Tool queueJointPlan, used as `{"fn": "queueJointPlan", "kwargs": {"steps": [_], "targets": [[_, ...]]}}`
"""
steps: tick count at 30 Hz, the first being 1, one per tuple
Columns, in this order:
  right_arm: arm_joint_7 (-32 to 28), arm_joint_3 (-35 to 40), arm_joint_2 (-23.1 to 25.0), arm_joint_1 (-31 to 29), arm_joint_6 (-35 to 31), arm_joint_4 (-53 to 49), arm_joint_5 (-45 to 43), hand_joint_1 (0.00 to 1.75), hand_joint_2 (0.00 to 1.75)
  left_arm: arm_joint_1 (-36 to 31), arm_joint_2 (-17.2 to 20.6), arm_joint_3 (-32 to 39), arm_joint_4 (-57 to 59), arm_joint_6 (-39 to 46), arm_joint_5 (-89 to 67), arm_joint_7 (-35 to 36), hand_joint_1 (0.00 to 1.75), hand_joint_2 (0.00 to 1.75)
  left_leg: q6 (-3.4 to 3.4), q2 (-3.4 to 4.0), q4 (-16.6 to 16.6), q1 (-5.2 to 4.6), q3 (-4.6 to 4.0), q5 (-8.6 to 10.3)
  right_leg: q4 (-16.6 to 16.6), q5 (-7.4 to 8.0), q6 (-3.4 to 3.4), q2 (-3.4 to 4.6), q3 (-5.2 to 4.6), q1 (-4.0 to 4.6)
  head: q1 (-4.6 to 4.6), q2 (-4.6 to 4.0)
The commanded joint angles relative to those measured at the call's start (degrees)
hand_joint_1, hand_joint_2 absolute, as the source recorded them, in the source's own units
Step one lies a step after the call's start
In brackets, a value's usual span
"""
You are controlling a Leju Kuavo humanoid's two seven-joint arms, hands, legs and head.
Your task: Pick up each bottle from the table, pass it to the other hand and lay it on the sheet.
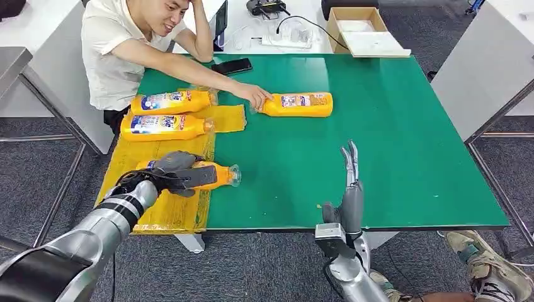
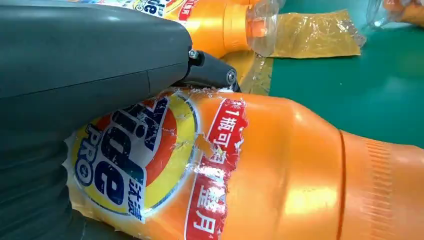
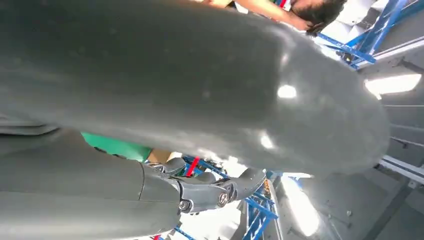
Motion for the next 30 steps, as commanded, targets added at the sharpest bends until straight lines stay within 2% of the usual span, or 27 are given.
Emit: {"fn": "queueJointPlan", "kwargs": {"steps": [1,3,4,5,6,7,8,15,18,27,28,30], "targets": [[-1.79,1.57,-0.06,-3.03,-1.45,5.03,-0.74,0.00,0.00,-2.14,0.59,-3.63,5.83,0.06,-1.93,2.89,1.75,1.75,-0.11,0.12,0.02,0.08,0.20,-0.09,-0.01,-0.06,-0.12,0.03,0.19,0.10,0.02,0.00],[-1.79,1.63,0.09,-3.41,-1.18,5.69,-0.81,0.00,0.00,-0.97,0.95,-3.58,6.47,0.27,-1.99,3.62,1.75,1.75,-0.13,0.18,-0.01,0.09,0.28,-0.12,-0.04,-0.07,-0.14,0.07,0.26,0.11,0.02,-0.02],[-1.79,1.65,0.07,-3.56,-1.12,5.98,-0.86,0.00,0.00,-0.51,1.14,-3.58,6.72,0.26,-2.03,3.79,1.55,1.75,-0.10,0.22,-0.06,0.04,0.25,-0.08,-0.05,-0.03,-0.11,0.13,0.19,0.06,0.00,0.00],[-1.79,1.63,0.06,-3.74,-1.23,6.34,-0.84,0.00,0.00,-0.11,1.03,-3.34,6.88,0.27,-1.81,4.00,1.05,1.75,-0.08,0.16,-0.04,0.05,0.20,-0.07,-0.04,-0.03,-0.09,0.09,0.18,0.06,0.02,-0.02],[-1.79,1.60,0.02,-3.73,-1.20,6.40,-0.88,0.00,0.00,0.06,1.01,-3.36,6.93,0.26,-1.82,3.99,0.73,1.75,-0.12,0.26,-0.08,0.07,0.36,-0.13,-0.07,-0.06,-0.13,0.16,0.30,0.09,0.00,0.00],[-1.79,1.50,-0.02,-3.91,-1.02,6.67,-0.97,0.00,0.00,0.22,0.91,-3.03,7.06,-0.18,-1.43,3.94,0.17,1.75,-0.09,0.22,-0.06,0.05,0.27,-0.10,-0.05,-0.04,-0.10,0.14,0.22,0.06,0.02,0.00],[-1.79,1.48,-0.14,-4.08,-1.14,6.82,-0.89,0.00,0.00,0.28,0.74,-2.75,7.13,-1.26,-0.95,3.43,0.02,1.75,-0.13,0.27,-0.10,0.08,0.42,-0.15,-0.10,-0.07,-0.14,0.16,0.38,0.10,0.00,-0.02],[-1.79,1.17,-0.74,-3.91,-1.69,6.69,-1.09,0.00,0.00,-0.33,0.05,0.43,5.19,-5.53,3.77,-2.08,0.00,1.75,-0.05,0.08,-0.05,0.02,0.19,-0.03,-0.04,-0.01,-0.06,0.03,0.17,0.02,-0.02,0.00],[-1.79,1.17,-0.74,-3.91,-1.69,6.69,-1.09,0.00,0.00,-0.33,0.05,0.43,5.19,-5.53,3.77,-2.08,0.00,1.75,-0.11,0.12,-0.04,0.09,0.39,-0.11,-0.07,-0.06,-0.13,0.05,0.39,0.11,0.00,-0.02],[-1.79,0.60,-1.52,-2.80,-2.74,6.00,-1.10,0.00,0.00,-0.17,1.46,5.68,1.84,-8.42,11.12,-9.41,0.00,1.75,-0.08,0.04,-0.02,0.06,0.27,-0.07,-0.03,-0.04,-0.10,0.03,0.29,0.07,0.02,0.00],[-1.79,0.46,-1.71,-2.21,-3.13,5.56,-0.92,0.00,0.00,0.58,2.09,7.58,-0.72,-9.53,14.15,-12.78,0.00,1.75,-0.12,0.08,-0.03,0.10,0.37,-0.11,-0.05,-0.07,-0.14,0.03,0.39,0.12,0.00,0.00],[-1.79,0.55,-2.12,-1.57,-3.69,4.97,-1.24,0.00,0.00,3.58,3.15,8.90,-7.49,-11.76,18.86,-14.71,0.00,1.75,-0.14,0.07,-0.02,0.11,0.39,-0.14,-0.05,-0.10,-0.15,0.02,0.41,0.13,0.00,0.00]]}}
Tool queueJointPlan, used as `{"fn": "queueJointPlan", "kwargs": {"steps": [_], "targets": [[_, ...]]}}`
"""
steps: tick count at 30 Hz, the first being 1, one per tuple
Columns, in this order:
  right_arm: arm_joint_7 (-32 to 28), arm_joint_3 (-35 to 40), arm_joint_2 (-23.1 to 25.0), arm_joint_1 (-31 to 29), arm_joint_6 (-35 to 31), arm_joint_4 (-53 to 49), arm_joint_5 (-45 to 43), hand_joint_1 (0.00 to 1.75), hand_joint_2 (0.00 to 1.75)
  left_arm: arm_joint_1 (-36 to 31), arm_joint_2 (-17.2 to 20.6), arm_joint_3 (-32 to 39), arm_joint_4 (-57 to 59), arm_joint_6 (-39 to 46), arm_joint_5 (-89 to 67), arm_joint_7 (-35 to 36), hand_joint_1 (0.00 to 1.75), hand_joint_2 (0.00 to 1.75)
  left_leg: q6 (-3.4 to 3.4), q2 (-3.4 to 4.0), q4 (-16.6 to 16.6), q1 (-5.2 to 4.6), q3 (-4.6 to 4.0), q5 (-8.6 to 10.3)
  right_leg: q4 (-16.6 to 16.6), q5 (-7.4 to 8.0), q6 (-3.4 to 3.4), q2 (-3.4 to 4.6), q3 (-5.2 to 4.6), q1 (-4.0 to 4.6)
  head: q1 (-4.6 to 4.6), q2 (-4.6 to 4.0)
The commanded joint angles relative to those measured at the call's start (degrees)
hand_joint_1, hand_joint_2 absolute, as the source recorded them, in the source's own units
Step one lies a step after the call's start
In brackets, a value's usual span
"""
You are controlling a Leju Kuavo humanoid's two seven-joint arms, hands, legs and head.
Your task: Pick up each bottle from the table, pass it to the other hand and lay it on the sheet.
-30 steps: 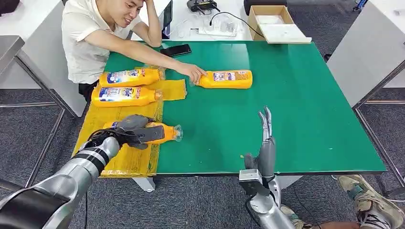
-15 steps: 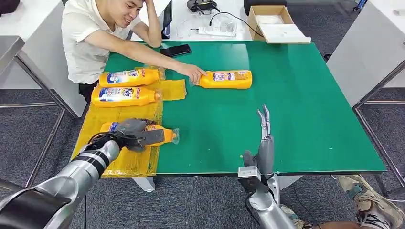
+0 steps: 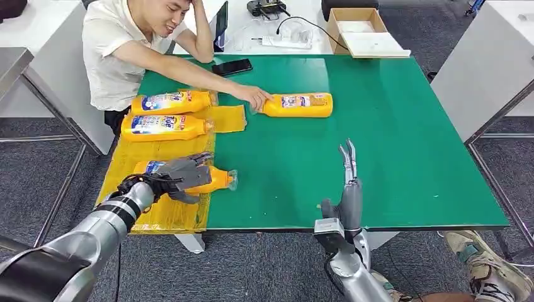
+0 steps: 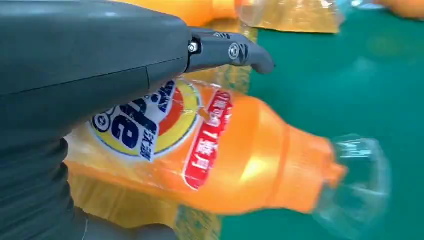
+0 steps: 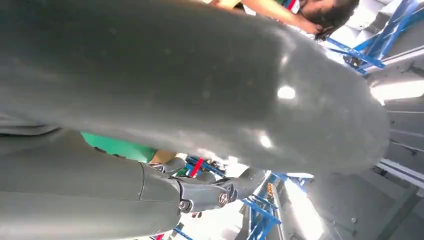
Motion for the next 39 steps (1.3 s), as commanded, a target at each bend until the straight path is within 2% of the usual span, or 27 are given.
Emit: {"fn": "queueJointPlan", "kwargs": {"steps": [1,2,4,7,9,12,17,19,21,22,23,24,28,33,35,39], "targets": [[-1.79,-0.04,-1.30,0.28,-3.72,1.65,-0.40,0.00,0.00,4.12,2.57,8.66,-11.01,-4.93,12.06,-8.70,0.00,1.75,-0.09,0.12,-0.02,0.08,0.16,-0.10,-0.05,-0.06,-0.10,0.04,0.15,0.09,-0.02,0.00],[-1.79,-0.13,-1.24,0.55,-3.89,1.31,-0.47,0.00,0.00,6.44,2.69,10.49,-15.08,-4.42,15.33,-10.34,0.00,1.75,-0.07,0.11,-0.03,0.04,0.11,-0.06,-0.03,-0.04,-0.07,0.04,0.09,0.05,-0.02,0.00],[-1.79,-0.13,-1.24,0.55,-3.89,1.31,-0.47,0.00,0.00,6.44,2.69,10.49,-15.08,-4.42,15.33,-10.34,0.00,1.75,-0.08,0.15,-0.05,0.04,0.17,-0.09,-0.05,-0.06,-0.09,0.06,0.14,0.05,0.00,0.00],[-1.79,0.03,-1.17,0.81,-3.93,0.93,-0.54,0.00,0.00,14.21,3.96,11.13,-29.33,-5.17,23.41,-9.55,0.00,1.75,-0.12,0.26,-0.07,0.08,0.29,-0.16,-0.09,-0.10,-0.13,0.12,0.23,0.10,0.00,0.00],[-1.79,0.34,-1.14,0.80,-3.93,0.97,-0.43,0.00,0.00,16.80,4.65,11.58,-33.70,-4.42,26.96,-9.46,0.00,1.75,-0.09,0.31,-0.03,0.02,0.14,-0.12,-0.02,-0.05,-0.10,0.20,0.05,0.04,-0.07,-0.02],[-1.79,0.11,-1.16,1.06,-3.94,0.60,-0.27,0.00,0.00,18.33,5.25,11.79,-36.63,-3.10,28.71,-9.08,0.00,1.75,-0.12,0.34,-0.01,0.08,0.22,-0.19,-0.03,-0.10,-0.15,0.16,0.14,0.10,0.00,-0.02],[-1.79,-0.59,-1.22,1.61,-3.94,0.28,1.68,0.00,0.00,20.78,3.75,13.67,-41.65,-0.27,33.95,-8.46,0.00,1.75,-0.14,0.24,0.03,0.09,0.16,-0.17,-0.01,-0.12,-0.16,0.05,0.11,0.12,-0.02,0.00],[-1.79,-3.99,-0.36,1.81,-3.05,3.99,8.41,0.00,0.00,22.75,2.23,14.67,-45.00,0.89,39.11,-7.51,0.00,1.75,-0.12,0.22,0.02,0.08,0.15,-0.16,-0.03,-0.11,-0.14,0.05,0.11,0.11,-0.02,0.00],[-1.79,-4.60,-0.32,-0.08,-2.52,9.54,10.71,0.00,0.00,24.35,2.32,13.85,-47.84,2.48,42.10,-7.23,0.00,1.75,-0.12,0.14,-0.03,0.10,0.23,-0.16,-0.09,-0.13,-0.14,-0.03,0.21,0.12,-0.02,0.00],[-1.38,-6.52,-1.76,-2.47,-3.54,18.27,14.78,0.00,0.00,26.56,0.97,15.23,-50.95,3.40,44.22,-7.79,0.00,1.75,-0.09,0.15,-0.04,0.09,0.19,-0.13,-0.12,-0.09,-0.11,-0.01,0.18,0.11,0.00,0.00],[-1.19,-8.96,-1.79,-3.47,-2.18,20.55,17.03,0.00,1.75,28.02,0.71,15.15,-53.06,3.86,44.62,-7.68,0.00,1.75,-0.07,0.19,-0.03,0.08,0.12,-0.11,-0.11,-0.05,-0.09,0.05,0.09,0.09,-0.02,0.00],[4.13,-9.31,-3.78,-5.24,-1.95,24.36,25.29,0.00,1.75,29.65,-0.12,15.53,-55.25,4.93,45.48,-7.34,0.00,1.75,-0.06,0.23,-0.12,0.08,0.32,-0.13,-0.24,-0.06,-0.08,0.05,0.31,0.11,0.00,0.00],[4.16,-11.18,-5.15,-5.91,-0.09,24.90,25.60,0.00,1.75,30.95,-0.50,15.23,-56.76,5.52,45.49,-7.22,0.00,1.75,-0.03,0.12,-0.04,-0.01,0.13,-0.10,-0.14,-0.07,-0.06,-0.06,0.13,0.02,-0.02,-0.02],[11.94,-12.77,-7.88,-7.90,5.74,26.11,36.10,0.00,1.75,33.87,-1.37,14.61,-60.37,5.15,46.37,-7.19,0.00,1.75,-0.03,-0.05,-0.04,-0.01,0.01,-0.11,-0.14,-0.07,-0.06,-0.12,0.07,0.00,0.00,-0.02],[13.29,-13.22,-8.30,-9.78,8.18,26.89,37.67,0.00,1.75,33.98,-1.81,13.98,-60.84,5.37,46.21,-7.29,0.00,1.75,-0.06,0.06,-0.02,0.01,0.09,-0.15,-0.13,-0.08,-0.09,-0.04,0.11,0.03,-0.02,0.00],[14.07,-12.58,-8.28,-10.69,8.46,27.23,39.81,0.00,1.75,33.78,-2.28,13.96,-60.73,5.62,46.27,-7.48,0.00,1.75,-0.08,-0.06,0.02,0.01,0.04,-0.15,-0.10,-0.10,-0.09,-0.16,0.09,0.05,-0.04,-0.02]]}}
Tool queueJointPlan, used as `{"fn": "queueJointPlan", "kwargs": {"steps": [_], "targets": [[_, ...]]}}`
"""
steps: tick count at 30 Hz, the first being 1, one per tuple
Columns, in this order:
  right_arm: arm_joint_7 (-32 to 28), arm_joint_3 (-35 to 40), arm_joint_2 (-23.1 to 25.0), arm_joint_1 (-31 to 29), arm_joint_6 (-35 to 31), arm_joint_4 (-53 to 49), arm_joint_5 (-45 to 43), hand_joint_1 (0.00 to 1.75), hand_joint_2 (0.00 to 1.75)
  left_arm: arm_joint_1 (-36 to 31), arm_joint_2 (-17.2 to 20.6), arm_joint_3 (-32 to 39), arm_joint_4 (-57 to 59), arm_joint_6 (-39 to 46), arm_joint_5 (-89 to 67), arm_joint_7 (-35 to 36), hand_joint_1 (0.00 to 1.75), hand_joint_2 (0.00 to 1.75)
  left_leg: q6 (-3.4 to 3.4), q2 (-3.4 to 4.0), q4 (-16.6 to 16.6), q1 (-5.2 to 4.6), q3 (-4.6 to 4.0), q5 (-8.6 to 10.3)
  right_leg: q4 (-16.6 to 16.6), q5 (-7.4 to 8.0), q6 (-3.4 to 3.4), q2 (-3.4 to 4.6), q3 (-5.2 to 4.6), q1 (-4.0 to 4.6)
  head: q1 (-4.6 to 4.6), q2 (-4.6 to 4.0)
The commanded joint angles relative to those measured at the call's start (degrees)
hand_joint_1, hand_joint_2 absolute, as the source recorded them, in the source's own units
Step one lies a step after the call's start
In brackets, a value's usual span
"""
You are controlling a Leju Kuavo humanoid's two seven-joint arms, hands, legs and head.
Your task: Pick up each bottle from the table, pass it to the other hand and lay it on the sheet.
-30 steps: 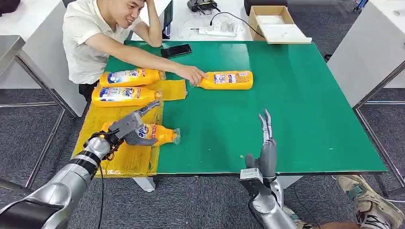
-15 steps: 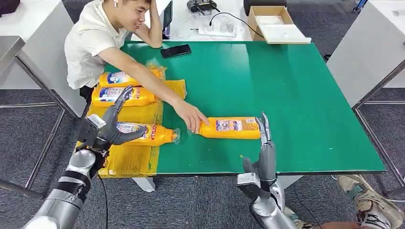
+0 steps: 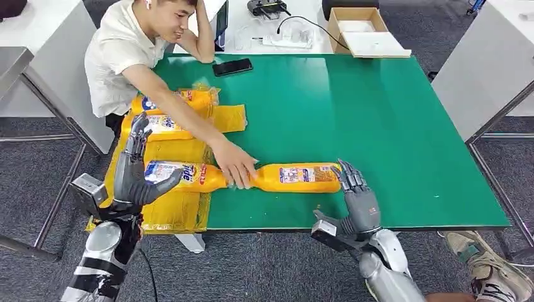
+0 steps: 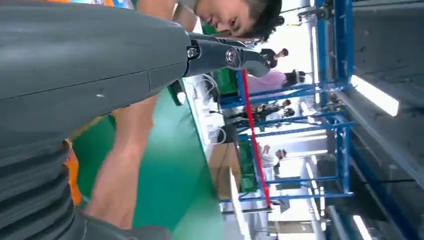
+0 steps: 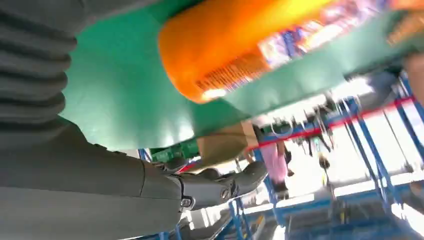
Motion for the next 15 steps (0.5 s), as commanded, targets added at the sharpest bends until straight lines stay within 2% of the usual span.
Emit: {"fn": "queueJointPlan", "kwargs": {"steps": [1,6,13,15], "targets": [[2.62,-1.40,-1.17,-6.99,2.73,7.97,4.39,0.00,1.75,0.65,-2.33,0.27,-2.05,0.25,0.17,-0.04,0.00,1.75,-0.06,0.08,0.00,0.03,0.08,-0.03,-0.02,-0.01,-0.06,0.02,0.07,0.04,-0.02,0.00],[3.54,-0.40,-1.00,-10.23,5.13,10.51,5.60,0.00,1.75,0.89,-2.94,-0.14,-1.96,-0.11,0.56,-0.31,0.00,1.75,-0.05,0.18,-0.01,0.03,0.11,-0.04,-0.01,-0.01,-0.07,0.07,0.08,0.04,-0.02,-0.02],[3.52,-0.38,-1.01,-10.11,5.18,10.63,5.60,0.00,1.75,0.86,-2.92,-0.12,-1.94,-0.12,0.57,-0.32,0.00,1.75,-0.10,0.18,-0.01,0.10,0.30,-0.13,-0.03,-0.10,-0.13,0.04,0.29,0.11,-0.02,0.00],[3.52,-0.38,-1.01,-10.11,5.18,10.63,5.60,0.00,1.75,0.86,-2.92,-0.12,-1.94,-0.12,0.57,-0.32,0.00,1.75,-0.05,0.10,-0.01,0.05,0.13,-0.04,-0.01,-0.04,-0.07,0.01,0.12,0.05,-0.02,0.00]]}}
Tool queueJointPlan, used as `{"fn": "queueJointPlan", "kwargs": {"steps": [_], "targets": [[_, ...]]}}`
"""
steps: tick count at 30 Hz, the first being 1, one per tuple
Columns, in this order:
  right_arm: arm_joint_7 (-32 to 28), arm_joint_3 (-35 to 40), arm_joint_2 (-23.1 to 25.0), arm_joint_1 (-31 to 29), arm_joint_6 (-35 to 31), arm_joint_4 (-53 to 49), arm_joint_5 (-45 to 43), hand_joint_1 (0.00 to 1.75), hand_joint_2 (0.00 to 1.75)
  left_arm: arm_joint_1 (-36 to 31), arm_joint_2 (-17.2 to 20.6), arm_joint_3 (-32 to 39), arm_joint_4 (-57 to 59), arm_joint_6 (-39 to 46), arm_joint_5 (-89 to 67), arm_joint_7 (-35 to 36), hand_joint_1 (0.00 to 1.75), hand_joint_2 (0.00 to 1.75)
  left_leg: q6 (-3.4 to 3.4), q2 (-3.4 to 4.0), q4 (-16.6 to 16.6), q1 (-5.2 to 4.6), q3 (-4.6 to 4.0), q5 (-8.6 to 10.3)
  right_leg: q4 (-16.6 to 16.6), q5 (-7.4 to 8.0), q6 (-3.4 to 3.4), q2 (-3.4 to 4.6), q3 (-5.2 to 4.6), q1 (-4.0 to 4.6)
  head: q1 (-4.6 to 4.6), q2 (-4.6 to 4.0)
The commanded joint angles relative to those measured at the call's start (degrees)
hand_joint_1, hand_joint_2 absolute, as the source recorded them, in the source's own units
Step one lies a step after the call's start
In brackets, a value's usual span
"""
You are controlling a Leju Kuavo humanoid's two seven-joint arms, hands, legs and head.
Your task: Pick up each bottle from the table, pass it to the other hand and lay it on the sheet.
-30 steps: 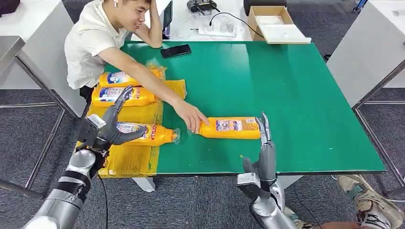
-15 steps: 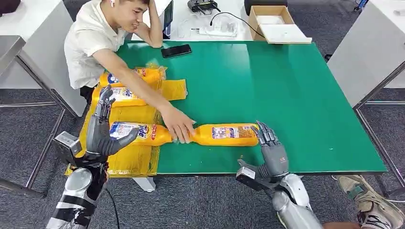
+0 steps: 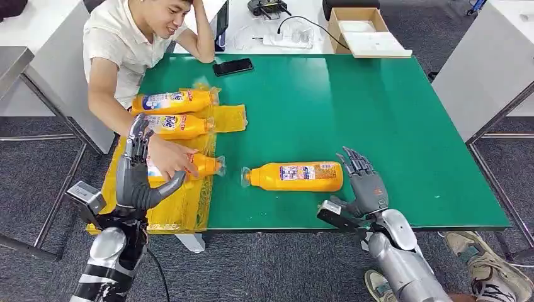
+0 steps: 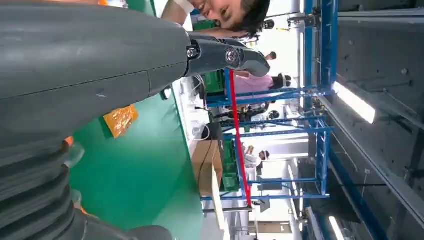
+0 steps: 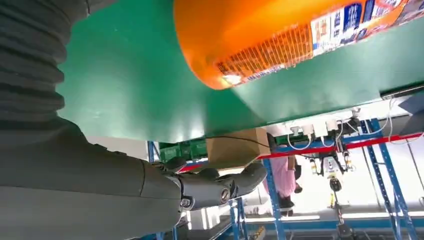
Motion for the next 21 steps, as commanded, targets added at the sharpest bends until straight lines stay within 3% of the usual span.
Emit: {"fn": "queueJointPlan", "kwargs": {"steps": [1,10,14,21], "targets": [[0.17,0.39,0.61,-3.29,0.58,5.40,0.00,0.00,1.75,-0.96,-0.42,-0.12,1.21,-0.14,-0.04,0.18,0.00,1.75,-0.11,0.14,0.01,0.06,0.22,-0.13,0.00,-0.10,-0.12,0.04,0.21,0.08,0.00,0.00],[0.36,0.30,0.79,-4.01,2.08,6.49,-0.54,0.00,1.75,-1.18,-0.45,-0.11,1.58,-0.20,-0.01,0.15,0.00,1.75,-0.07,0.10,0.00,0.04,0.11,-0.06,-0.02,-0.03,-0.08,0.03,0.10,0.05,0.00,0.00],[-0.34,2.23,2.84,-9.48,3.80,14.36,0.71,0.00,1.75,-3.95,-0.90,-0.80,5.27,-0.78,-0.13,-0.23,0.00,1.75,-0.09,0.22,0.01,0.04,0.18,-0.09,0.00,-0.03,-0.10,0.13,0.14,0.06,0.00,0.00],[-1.08,5.12,6.08,-13.38,6.73,22.23,1.32,0.00,1.75,-7.46,-1.41,-1.73,10.01,-1.82,0.55,-0.60,0.00,1.75,-0.12,0.13,-0.02,0.07,0.24,-0.06,-0.03,-0.04,-0.12,0.04,0.20,0.09,0.00,0.00]]}}
